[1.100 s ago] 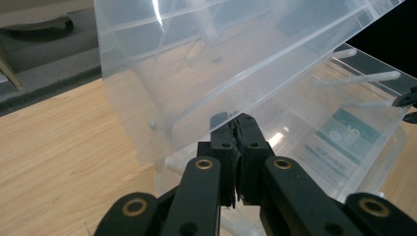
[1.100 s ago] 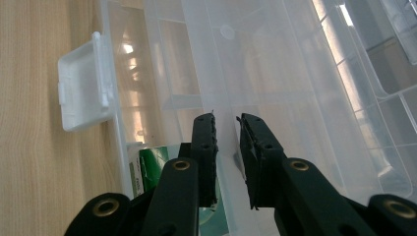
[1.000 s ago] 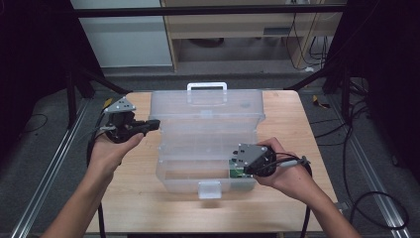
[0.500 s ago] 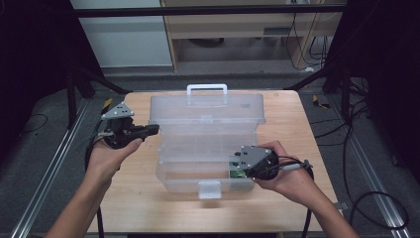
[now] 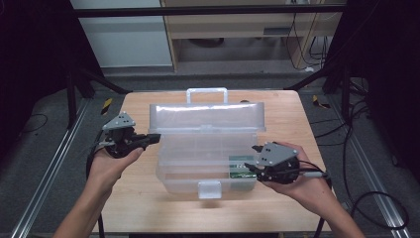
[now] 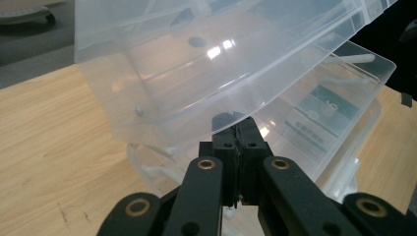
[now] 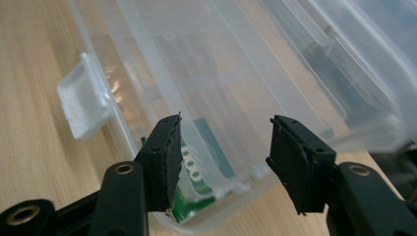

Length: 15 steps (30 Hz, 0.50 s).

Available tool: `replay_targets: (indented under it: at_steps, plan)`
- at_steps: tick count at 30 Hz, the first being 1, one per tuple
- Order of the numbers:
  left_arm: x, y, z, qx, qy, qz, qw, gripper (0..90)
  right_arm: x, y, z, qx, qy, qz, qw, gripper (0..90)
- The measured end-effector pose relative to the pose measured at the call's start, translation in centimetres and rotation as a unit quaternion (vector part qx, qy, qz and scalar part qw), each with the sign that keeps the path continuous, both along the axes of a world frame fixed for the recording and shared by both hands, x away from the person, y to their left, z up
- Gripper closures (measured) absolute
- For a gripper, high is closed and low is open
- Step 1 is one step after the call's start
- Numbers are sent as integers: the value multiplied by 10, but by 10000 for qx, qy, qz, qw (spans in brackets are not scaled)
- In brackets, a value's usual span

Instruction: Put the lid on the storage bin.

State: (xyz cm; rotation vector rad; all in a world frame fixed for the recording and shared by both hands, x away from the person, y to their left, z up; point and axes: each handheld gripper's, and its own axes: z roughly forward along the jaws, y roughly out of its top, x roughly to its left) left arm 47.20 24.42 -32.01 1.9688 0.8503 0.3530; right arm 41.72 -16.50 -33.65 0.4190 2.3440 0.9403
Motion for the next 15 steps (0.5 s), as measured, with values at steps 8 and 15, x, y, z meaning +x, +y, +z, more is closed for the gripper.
replay_targets:
  at_steps: [8, 15]
  plan:
    - [-10, 3, -9, -25, 78, -43, 10000, 895, -1, -32, -6, 190, 130, -430, 9988, 452]
    - [-15, 7, -15, -62, 92, -21, 9999, 896, 6, -52, -13, 225, 149, -852, 9960, 443]
